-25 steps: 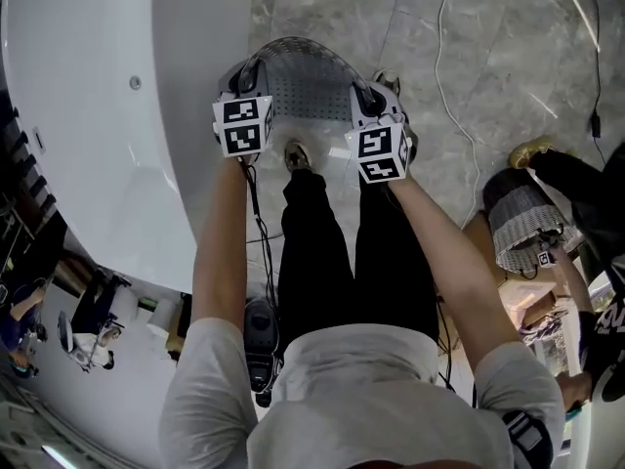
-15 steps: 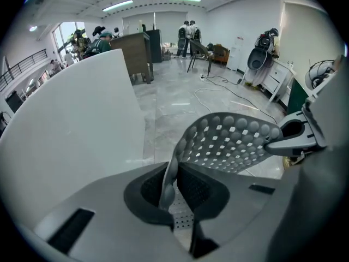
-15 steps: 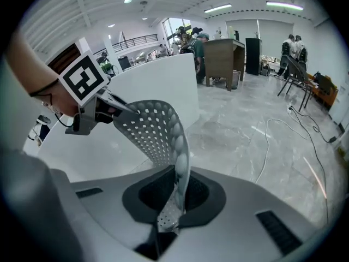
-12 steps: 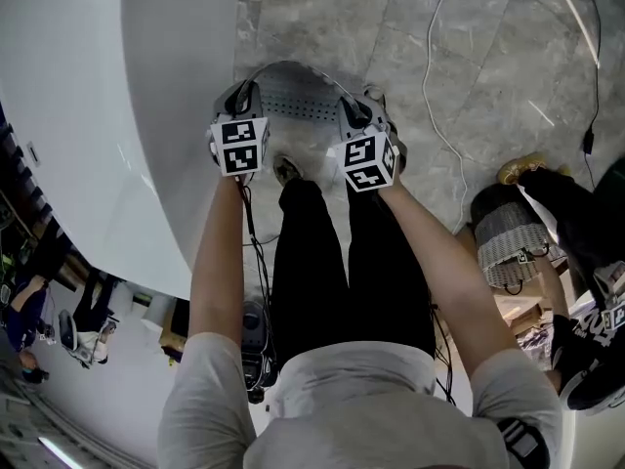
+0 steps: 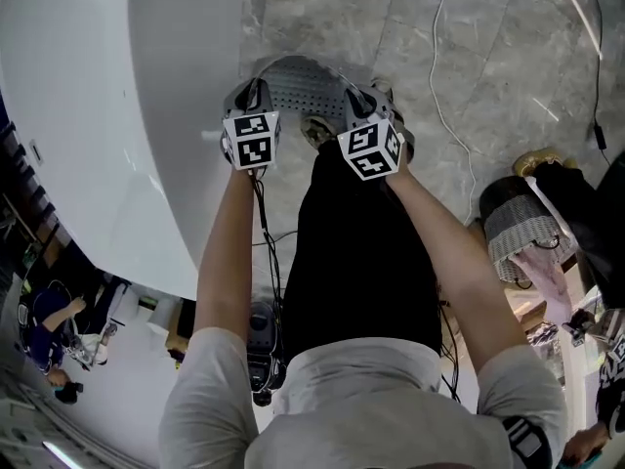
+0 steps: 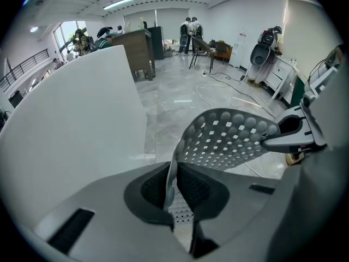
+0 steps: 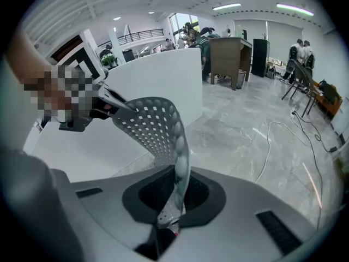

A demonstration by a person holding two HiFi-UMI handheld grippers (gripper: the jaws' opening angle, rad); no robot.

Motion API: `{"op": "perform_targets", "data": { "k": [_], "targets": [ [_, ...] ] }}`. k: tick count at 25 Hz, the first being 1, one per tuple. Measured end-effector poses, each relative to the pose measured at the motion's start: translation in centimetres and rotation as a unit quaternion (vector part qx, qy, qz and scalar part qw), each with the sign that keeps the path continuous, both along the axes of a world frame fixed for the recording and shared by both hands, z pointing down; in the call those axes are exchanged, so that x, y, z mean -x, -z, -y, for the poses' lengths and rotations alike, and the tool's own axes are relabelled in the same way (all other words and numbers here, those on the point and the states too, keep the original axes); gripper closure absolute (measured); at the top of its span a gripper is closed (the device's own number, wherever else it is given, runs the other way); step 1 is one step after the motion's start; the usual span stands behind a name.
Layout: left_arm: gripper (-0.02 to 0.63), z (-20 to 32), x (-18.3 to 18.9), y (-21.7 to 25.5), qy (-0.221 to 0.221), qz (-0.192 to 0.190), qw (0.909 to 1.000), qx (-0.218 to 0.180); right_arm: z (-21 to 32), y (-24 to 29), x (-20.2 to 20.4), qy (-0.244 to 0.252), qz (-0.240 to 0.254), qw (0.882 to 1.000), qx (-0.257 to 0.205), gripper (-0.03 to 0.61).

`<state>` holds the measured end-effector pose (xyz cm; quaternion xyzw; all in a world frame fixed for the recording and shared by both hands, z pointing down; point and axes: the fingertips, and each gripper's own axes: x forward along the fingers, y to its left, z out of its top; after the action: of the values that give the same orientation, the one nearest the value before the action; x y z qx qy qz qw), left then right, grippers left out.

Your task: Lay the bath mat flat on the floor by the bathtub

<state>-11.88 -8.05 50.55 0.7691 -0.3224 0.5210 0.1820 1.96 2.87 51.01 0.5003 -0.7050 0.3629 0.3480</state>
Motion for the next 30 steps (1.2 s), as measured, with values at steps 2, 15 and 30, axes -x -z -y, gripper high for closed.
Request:
{"op": "perform_targets", "data": {
  "k": [2,15,30],
  "targets": [
    [0.583,-0.3,0.4,0.1,-0.011,-0.004,0.9999,0.002,-0.4,0.1,0.1,0.004,-0.010,1.000,-0.001,0.553],
    [0.583,1.4,-0.1,0.1,-0.108,-0.032,0.9936,0.011,-0.4,-0.5,-1.5,-0.027,-0.023,0.999,0.022,0.552],
    [0.583,5.2,-7.2,-2.6,-0.122,0.009,0.9925,0.000,4.4,-4.1,-8.5,-0.012,0.012,0.999,0.047,0.552]
  ]
}}
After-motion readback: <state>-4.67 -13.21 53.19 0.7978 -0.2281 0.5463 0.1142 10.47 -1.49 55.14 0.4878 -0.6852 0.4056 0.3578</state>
